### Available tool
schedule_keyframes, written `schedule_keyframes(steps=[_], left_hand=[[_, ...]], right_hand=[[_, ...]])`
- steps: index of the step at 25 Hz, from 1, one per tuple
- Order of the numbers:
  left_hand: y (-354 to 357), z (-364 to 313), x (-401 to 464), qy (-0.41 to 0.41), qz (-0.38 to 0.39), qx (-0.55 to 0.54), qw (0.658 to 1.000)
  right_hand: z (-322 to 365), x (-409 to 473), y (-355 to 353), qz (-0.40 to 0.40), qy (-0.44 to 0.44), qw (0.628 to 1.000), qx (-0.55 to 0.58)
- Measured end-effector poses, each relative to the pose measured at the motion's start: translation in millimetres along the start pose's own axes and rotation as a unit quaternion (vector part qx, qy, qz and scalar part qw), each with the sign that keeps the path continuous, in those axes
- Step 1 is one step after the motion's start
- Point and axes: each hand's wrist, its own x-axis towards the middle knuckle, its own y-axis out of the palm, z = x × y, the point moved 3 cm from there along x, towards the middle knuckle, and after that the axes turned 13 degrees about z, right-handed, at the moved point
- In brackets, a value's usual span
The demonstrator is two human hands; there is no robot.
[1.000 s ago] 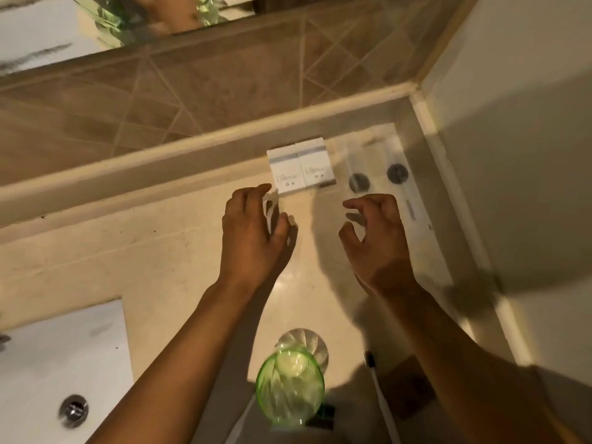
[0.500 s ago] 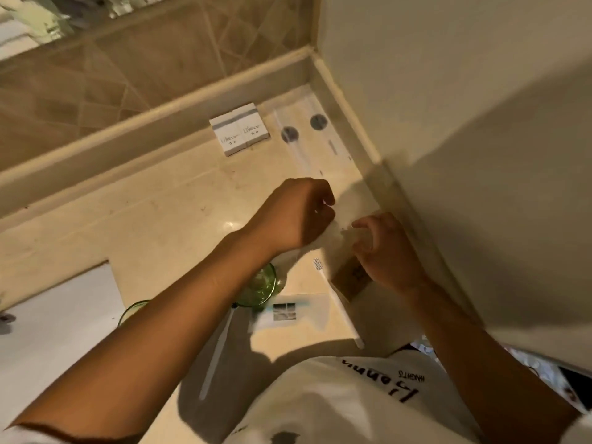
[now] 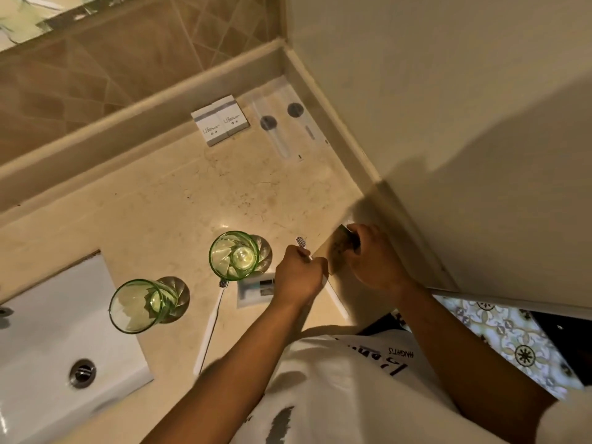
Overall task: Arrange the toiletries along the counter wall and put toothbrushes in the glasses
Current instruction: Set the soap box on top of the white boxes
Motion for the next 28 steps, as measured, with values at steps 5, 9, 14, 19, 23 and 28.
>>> schedule_keyframes(steps=[5,9,14,19,23,28], left_hand=[[2,-5,-4,0.022,-0.016,-0.043,0.999],[-2,-27,-7,0.085,-0.016,-0.059,0.995],[-44,-79,11,0.181,-0.116,-0.006,0.977],[-127,-116,41,0.205,-0.199,-0.034,0.958],[-182,-120,71,0.187,-0.234,-0.034,0.953],[-228,-119,120,0.165,-0.275,-0.045,0.946]], right_hand=[[6,-2,-4,0.003,0.0,0.997,0.082],[20,2,-17,-0.044,-0.018,0.993,0.105],[78,29,-47,-0.133,-0.089,0.985,0.058],[158,87,-63,-0.156,-0.167,0.973,0.029],[203,134,-58,-0.126,-0.194,0.973,0.011],[240,189,-48,-0.09,-0.206,0.973,0.048]])
